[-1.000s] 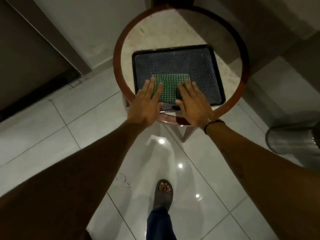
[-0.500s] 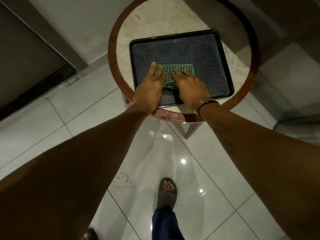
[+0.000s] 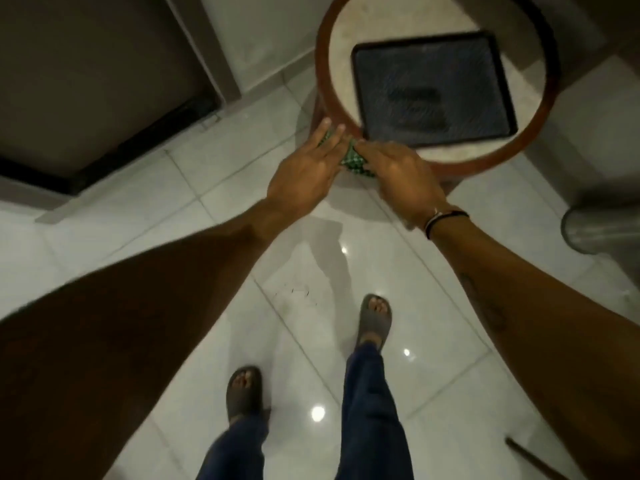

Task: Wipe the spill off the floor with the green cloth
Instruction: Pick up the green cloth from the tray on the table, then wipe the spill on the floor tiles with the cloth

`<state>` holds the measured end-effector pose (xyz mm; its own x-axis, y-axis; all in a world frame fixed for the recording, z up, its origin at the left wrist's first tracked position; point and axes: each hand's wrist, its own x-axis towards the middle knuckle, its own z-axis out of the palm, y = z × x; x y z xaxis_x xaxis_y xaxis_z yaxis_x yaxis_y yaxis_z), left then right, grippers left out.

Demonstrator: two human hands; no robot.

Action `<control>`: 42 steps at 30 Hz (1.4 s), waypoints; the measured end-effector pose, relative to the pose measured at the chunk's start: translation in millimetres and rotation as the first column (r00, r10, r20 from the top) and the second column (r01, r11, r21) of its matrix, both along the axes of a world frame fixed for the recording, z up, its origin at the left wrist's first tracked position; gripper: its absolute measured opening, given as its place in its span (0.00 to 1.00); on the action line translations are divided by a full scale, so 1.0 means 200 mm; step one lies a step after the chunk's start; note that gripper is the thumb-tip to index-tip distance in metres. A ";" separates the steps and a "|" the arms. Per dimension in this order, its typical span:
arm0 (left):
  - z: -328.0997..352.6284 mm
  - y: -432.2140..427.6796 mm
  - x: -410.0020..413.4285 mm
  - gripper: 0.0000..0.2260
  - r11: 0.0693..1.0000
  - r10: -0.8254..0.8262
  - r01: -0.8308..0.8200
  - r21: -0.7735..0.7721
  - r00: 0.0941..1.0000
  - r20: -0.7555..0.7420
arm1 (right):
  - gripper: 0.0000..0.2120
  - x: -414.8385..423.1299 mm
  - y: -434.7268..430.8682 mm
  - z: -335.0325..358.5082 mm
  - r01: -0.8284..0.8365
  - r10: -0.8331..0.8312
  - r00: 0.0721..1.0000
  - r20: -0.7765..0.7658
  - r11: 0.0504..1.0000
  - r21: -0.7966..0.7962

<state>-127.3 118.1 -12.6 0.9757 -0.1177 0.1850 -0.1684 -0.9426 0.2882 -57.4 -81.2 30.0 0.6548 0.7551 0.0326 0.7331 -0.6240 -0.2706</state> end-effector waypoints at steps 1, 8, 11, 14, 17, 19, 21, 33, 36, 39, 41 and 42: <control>0.00 0.04 -0.12 0.23 1.000 -0.020 0.020 0.006 1.000 -0.016 | 0.32 -0.14 0.03 0.03 0.008 -0.009 0.999 -0.042 1.000 -0.011; -0.07 0.26 -0.87 0.27 0.997 -0.060 0.066 0.027 0.981 -0.187 | 0.30 -0.93 0.24 -0.03 0.051 -0.064 0.984 -0.168 0.995 -0.084; -0.16 0.27 -1.14 0.26 1.000 -0.015 0.009 -0.025 0.963 -0.268 | 0.30 -1.18 0.29 -0.15 0.084 -0.104 0.965 -0.242 0.992 -0.094; -0.33 0.28 -1.38 0.23 0.996 -0.012 -0.020 -0.091 0.943 -0.333 | 0.24 -1.37 0.32 -0.29 0.101 -0.126 0.916 -0.381 0.991 -0.085; -0.56 0.30 -1.60 0.17 0.986 -0.067 0.002 -0.168 0.922 -0.381 | 0.26 -1.52 0.34 -0.46 0.137 -0.163 0.802 -0.575 0.987 -0.089; -0.72 0.30 -1.75 0.19 0.975 -0.113 0.032 -0.219 0.922 -0.370 | 0.30 -1.63 0.33 -0.60 0.111 -0.170 0.718 -0.675 0.985 -0.130; -0.89 0.30 -1.89 0.21 0.979 -0.129 0.053 -0.197 0.910 -0.394 | 0.27 -1.74 0.32 -0.78 0.044 -0.161 0.681 -0.715 0.983 -0.179; -1.86 0.18 -2.54 0.35 0.938 0.235 -0.346 0.012 0.612 -0.755 | 0.33 -2.07 0.13 -1.90 0.221 -0.374 0.753 -0.541 0.919 -0.328; -2.20 0.22 -2.68 0.34 0.940 0.240 -0.339 0.034 0.589 -0.772 | 0.37 -2.11 0.15 -2.26 0.305 -0.406 0.796 -0.449 0.909 -0.282; -2.46 0.24 -2.75 0.34 0.945 0.224 -0.327 0.012 0.618 -0.754 | 0.34 -2.20 0.20 -2.60 0.116 -0.323 0.755 -0.571 0.922 -0.368; -2.61 0.23 -2.77 0.34 0.949 0.205 -0.314 -0.021 0.666 -0.717 | 0.34 -2.26 0.19 -2.79 -0.058 -0.237 0.769 -0.594 0.899 -0.433; -2.68 0.23 -2.77 0.34 0.951 0.198 -0.307 -0.029 0.682 -0.704 | 0.35 -2.26 0.19 -2.86 -0.074 -0.203 0.808 -0.554 0.897 -0.436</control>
